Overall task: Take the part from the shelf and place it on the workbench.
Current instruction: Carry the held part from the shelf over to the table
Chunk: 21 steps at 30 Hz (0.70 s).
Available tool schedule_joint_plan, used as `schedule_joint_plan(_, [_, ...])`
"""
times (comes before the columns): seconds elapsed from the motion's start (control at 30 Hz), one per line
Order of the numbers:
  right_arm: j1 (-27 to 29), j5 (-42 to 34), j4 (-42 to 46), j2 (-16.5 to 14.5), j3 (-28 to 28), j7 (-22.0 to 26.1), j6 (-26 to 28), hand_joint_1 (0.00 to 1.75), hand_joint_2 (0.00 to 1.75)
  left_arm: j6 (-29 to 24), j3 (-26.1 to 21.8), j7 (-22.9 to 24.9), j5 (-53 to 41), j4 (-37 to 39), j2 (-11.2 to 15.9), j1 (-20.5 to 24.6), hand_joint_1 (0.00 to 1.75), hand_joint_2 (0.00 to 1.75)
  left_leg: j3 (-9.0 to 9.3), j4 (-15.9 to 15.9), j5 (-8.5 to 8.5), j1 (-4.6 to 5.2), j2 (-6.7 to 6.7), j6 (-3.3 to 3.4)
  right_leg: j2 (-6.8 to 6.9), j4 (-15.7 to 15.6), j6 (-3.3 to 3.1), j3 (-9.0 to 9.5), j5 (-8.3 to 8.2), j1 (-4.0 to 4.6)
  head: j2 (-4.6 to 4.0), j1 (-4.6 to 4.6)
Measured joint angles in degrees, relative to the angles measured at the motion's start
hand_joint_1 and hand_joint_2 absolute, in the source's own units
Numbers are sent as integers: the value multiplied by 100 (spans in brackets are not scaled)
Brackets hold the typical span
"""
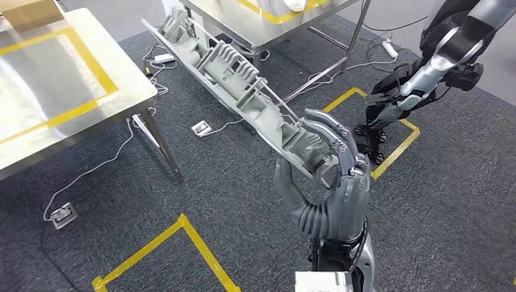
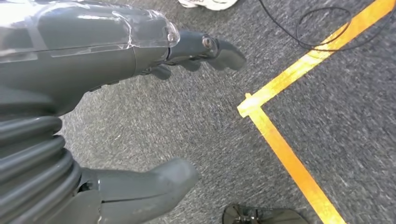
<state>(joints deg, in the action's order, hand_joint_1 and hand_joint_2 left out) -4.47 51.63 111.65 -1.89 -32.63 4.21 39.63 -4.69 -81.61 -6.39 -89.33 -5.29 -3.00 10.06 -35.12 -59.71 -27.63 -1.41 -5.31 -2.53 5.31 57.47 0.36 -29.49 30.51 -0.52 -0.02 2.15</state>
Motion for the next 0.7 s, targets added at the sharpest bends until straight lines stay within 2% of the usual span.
schedule_joint_plan(0.07, [-23,-21,-4,9,-19,-14,-2,175,175,26,-3,4,-1,2,-8,1,0,175,-25,-7,9,15,97,126,60,7,44,10,22,-13,0,29])
schedule_joint_plan(0.13, [-52,-93,-4,20,-41,-84,-2,175,175,103,-17,37,-4,2,-23,13,0,175,-40,1,26,10,228,201,-69,147,84,-36,172,-43,0,64])
schedule_joint_plan(0.17, [-63,-118,-2,31,-51,-149,-1,175,175,149,-27,70,-11,2,-38,20,0,175,-42,5,35,5,295,232,-199,374,101,-128,333,-52,0,88])
schedule_joint_plan(0.2, [-70,-111,1,51,-66,-233,1,175,175,192,-34,113,-21,2,-58,23,0,175,-48,6,40,9,364,256,-342,722,109,-270,532,-56,0,123])
schedule_joint_plan(0.23, [-71,-69,4,81,-82,-330,1,175,175,223,-39,162,-32,2,-82,25,0,175,-53,6,46,21,440,277,-427,1129,106,-453,715,-53,0,156])
schedule_joint_plan(0.27, [-72,-10,4,118,-102,-441,1,175,175,250,-41,211,-42,2,-108,23,0,175,-57,6,51,37,524,292,-472,1471,95,-617,829,-48,0,185])
schedule_joint_plan(0.3, [-73,57,7,159,-120,-555,0,175,175,275,-43,251,-48,2,-134,19,0,175,-59,5,57,56,617,303,-495,1657,71,-721,838,-38,0,212])
schedule_joint_plan(0.33, [-73,117,13,195,-135,-657,-1,175,175,299,-45,278,-50,2,-163,15,0,175,-59,5,63,75,713,312,-513,1618,29,-730,726,-23,0,233])
schedule_joint_plan(0.37, [-75,164,27,228,-149,-743,0,175,175,322,-47,292,-50,2,-188,13,0,175,-58,6,70,93,810,320,-554,1359,-29,-641,519,1,0,251])
schedule_joint_plan(0.43, [-90,213,81,284,-170,-844,1,175,175,364,-49,284,-50,3,-259,11,0,175,-68,6,92,104,990,327,-837,602,-197,-354,93,48,0,256])
schedule_joint_plan(0.47, [-102,217,115,309,-179,-863,2,175,175,374,-49,269,-50,3,-293,12,0,175,-83,6,108,91,1068,314,-977,322,-259,-246,-30,71,0,246])
schedule_joint_plan(0.5, [-120,209,143,330,-191,-867,3,175,175,380,-49,246,-51,3,-326,11,0,175,-105,8,127,68,1143,289,-1073,170,-304,-187,-75,89,0,245])
schedule_joint_plan(0.53, [-139,194,162,346,-207,-858,3,175,175,382,-49,222,-51,4,-348,9,0,175,-126,14,150,53,1215,252,-1074,126,-320,-165,-71,101,0,251])
schedule_joint_plan(0.57, [-159,178,175,357,-222,-835,3,175,175,381,-49,193,-52,4,-357,4,0,175,-145,30,174,37,1282,211,-1003,72,-311,-143,-89,109,0,276])
schedule_joint_plan(0.6, [-178,156,182,363,-240,-802,2,175,175,376,-49,165,-52,6,-363,-5,0,175,-166,21,169,50,1201,183,-918,1,-296,-110,-114,100,0,292])
schedule_joint_plan(0.63, [-186,139,190,365,-255,-755,1,175,175,367,-49,140,-52,8,-363,-11,0,175,-205,-40,111,68,1014,155,-837,-78,-282,-74,-146,90,0,271])
schedule_joint_plan(0.7, [-185,106,207,362,-268,-640,-1,175,175,337,-48,95,-52,8,-351,-5,0,175,-407,-473,-194,77,565,104,-654,-181,-255,-25,-195,71,0,194])
